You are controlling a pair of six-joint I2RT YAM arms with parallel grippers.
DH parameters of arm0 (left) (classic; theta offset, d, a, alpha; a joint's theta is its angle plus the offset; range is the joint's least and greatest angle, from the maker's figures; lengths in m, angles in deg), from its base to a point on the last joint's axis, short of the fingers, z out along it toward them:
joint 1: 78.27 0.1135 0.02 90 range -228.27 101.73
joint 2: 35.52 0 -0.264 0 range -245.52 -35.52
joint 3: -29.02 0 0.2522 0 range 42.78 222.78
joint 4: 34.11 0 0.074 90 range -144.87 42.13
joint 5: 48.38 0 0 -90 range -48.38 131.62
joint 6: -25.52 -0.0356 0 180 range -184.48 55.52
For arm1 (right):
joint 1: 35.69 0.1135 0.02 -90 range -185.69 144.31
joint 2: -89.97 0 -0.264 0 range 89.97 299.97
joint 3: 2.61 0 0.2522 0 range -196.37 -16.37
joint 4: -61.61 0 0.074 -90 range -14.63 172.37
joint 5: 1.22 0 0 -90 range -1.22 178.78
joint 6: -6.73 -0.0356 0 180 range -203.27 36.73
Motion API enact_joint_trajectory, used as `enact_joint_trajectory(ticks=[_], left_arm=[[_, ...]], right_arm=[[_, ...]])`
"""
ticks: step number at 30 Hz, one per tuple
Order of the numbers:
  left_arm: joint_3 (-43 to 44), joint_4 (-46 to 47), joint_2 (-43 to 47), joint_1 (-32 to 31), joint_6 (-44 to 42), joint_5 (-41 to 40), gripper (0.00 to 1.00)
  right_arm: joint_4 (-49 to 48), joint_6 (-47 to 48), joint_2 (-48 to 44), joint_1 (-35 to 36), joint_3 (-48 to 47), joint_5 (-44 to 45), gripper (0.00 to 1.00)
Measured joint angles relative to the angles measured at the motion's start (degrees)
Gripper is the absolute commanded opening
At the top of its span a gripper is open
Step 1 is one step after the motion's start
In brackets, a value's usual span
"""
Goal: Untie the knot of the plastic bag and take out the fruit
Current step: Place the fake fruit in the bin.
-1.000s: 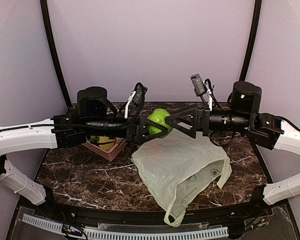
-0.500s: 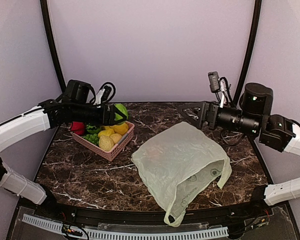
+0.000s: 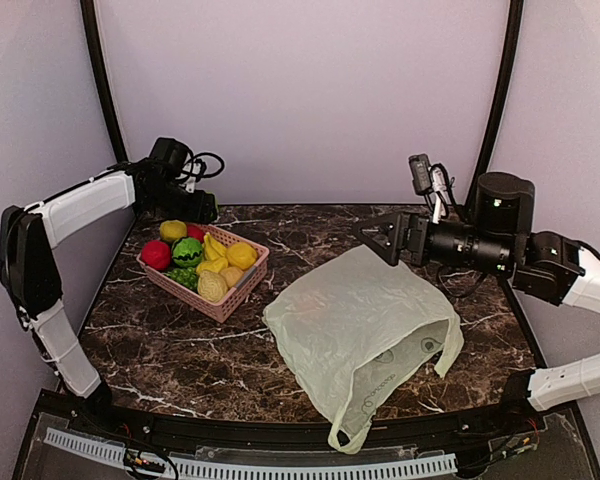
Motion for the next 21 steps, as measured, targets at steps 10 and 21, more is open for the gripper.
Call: enact_joint_trajectory(ticks=[10, 21], left_arm=[[13.1, -3.4, -13.5, 3.0, -8.1, -7.7, 0.42], [16.1, -6.7, -18.0, 4.2, -10.4, -10.4, 0.52]], right_arm=[[0.8, -1.2, -1.1, 0.0, 1.4, 2.1, 0.99], [0.9, -1.2, -0.1, 0.0, 1.4, 2.1, 0.99]])
